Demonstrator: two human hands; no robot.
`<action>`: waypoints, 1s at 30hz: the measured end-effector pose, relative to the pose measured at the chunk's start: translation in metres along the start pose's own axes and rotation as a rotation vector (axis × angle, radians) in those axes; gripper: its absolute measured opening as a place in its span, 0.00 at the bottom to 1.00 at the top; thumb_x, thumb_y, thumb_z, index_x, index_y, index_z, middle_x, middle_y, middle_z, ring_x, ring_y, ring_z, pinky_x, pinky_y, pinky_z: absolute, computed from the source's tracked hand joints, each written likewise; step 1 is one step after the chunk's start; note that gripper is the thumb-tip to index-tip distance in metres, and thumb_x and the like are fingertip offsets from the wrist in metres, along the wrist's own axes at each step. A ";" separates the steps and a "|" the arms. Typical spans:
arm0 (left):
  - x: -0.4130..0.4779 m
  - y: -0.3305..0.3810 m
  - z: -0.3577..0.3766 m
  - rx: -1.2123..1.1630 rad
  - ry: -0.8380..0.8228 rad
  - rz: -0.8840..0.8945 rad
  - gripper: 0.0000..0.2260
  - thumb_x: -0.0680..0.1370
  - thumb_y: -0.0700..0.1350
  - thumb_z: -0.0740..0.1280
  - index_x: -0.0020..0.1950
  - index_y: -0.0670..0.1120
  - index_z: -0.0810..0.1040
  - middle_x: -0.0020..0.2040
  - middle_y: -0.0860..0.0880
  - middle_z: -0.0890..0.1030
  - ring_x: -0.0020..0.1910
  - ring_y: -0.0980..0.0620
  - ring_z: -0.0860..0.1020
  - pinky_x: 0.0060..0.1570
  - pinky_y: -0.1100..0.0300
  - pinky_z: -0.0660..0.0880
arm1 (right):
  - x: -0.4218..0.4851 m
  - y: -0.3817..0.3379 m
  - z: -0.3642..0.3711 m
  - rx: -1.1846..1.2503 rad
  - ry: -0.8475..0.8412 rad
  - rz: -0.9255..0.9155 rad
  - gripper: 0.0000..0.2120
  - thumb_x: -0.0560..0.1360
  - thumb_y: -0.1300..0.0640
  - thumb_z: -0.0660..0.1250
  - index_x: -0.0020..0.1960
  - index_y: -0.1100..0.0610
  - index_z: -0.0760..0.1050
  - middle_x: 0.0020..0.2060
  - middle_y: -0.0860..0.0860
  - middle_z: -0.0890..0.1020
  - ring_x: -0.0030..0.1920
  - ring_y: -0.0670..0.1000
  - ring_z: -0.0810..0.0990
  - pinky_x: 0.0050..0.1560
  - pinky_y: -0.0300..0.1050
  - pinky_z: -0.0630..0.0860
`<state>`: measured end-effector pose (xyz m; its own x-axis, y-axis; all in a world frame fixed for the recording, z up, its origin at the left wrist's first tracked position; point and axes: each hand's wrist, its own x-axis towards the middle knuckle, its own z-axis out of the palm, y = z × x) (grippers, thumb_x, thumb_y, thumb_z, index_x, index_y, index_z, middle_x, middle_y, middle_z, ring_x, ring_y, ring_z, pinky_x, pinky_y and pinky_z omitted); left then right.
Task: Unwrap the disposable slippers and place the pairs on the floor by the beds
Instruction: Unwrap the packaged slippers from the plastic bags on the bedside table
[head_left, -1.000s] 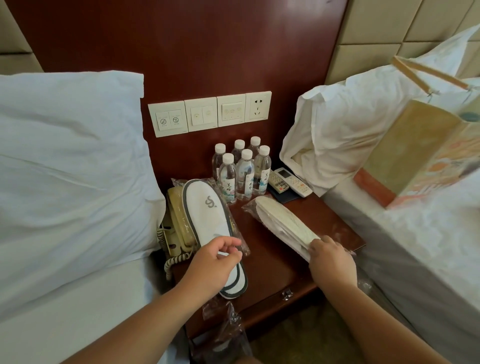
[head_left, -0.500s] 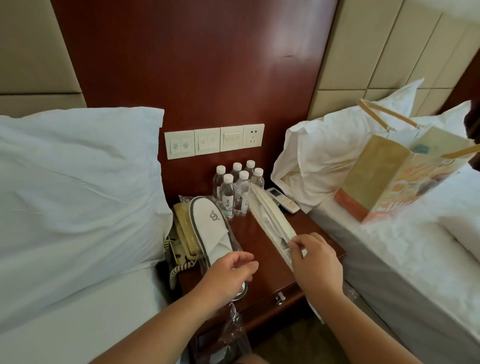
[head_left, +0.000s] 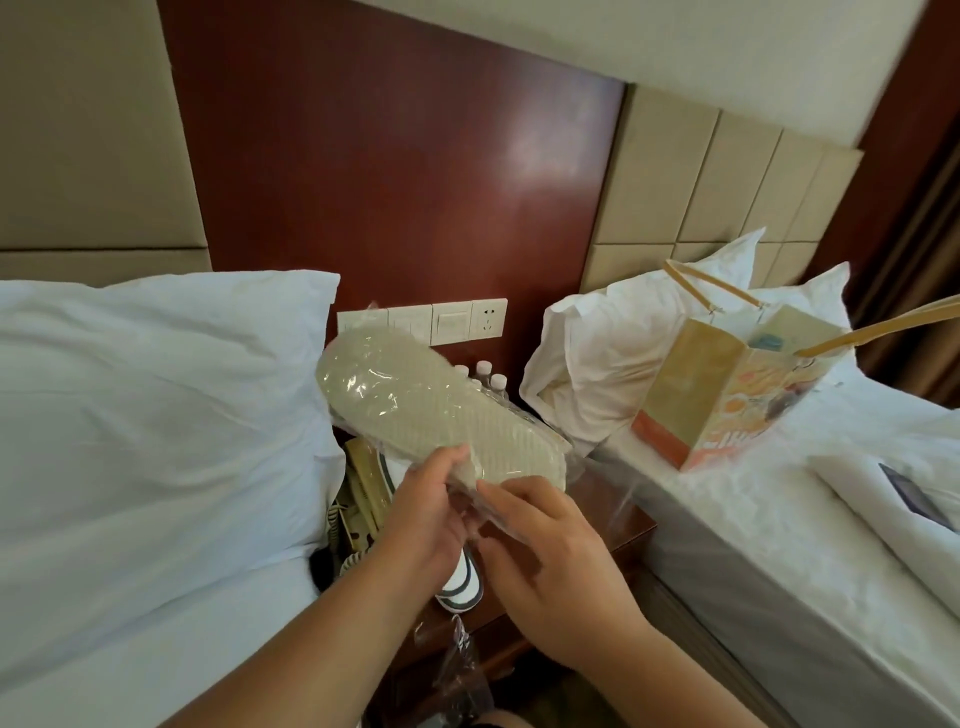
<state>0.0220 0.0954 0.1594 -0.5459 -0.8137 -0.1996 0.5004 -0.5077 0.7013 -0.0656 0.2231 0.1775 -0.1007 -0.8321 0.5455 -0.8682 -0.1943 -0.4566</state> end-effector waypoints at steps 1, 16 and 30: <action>-0.002 0.005 0.000 -0.069 0.011 -0.021 0.08 0.75 0.43 0.68 0.49 0.40 0.78 0.45 0.42 0.83 0.46 0.42 0.81 0.53 0.45 0.76 | -0.003 -0.002 -0.005 0.009 0.032 -0.007 0.17 0.76 0.55 0.65 0.64 0.48 0.78 0.53 0.41 0.76 0.51 0.44 0.77 0.47 0.41 0.77; -0.034 0.011 -0.016 -0.192 -0.182 -0.067 0.23 0.70 0.43 0.67 0.65 0.42 0.73 0.60 0.37 0.79 0.56 0.39 0.79 0.61 0.41 0.69 | 0.010 -0.036 -0.051 0.673 -0.007 0.754 0.17 0.79 0.67 0.62 0.58 0.48 0.80 0.39 0.50 0.86 0.29 0.44 0.83 0.29 0.37 0.78; -0.049 0.020 -0.011 -0.088 -0.288 -0.093 0.22 0.73 0.44 0.65 0.66 0.42 0.72 0.61 0.37 0.78 0.58 0.39 0.78 0.65 0.41 0.66 | 0.004 -0.036 -0.046 0.777 0.032 0.480 0.28 0.61 0.49 0.82 0.56 0.37 0.75 0.52 0.43 0.84 0.53 0.49 0.85 0.49 0.52 0.83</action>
<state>0.0657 0.1218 0.1755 -0.7537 -0.6553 -0.0497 0.4886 -0.6094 0.6244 -0.0574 0.2501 0.2284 -0.3900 -0.9012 0.1889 -0.1595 -0.1360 -0.9778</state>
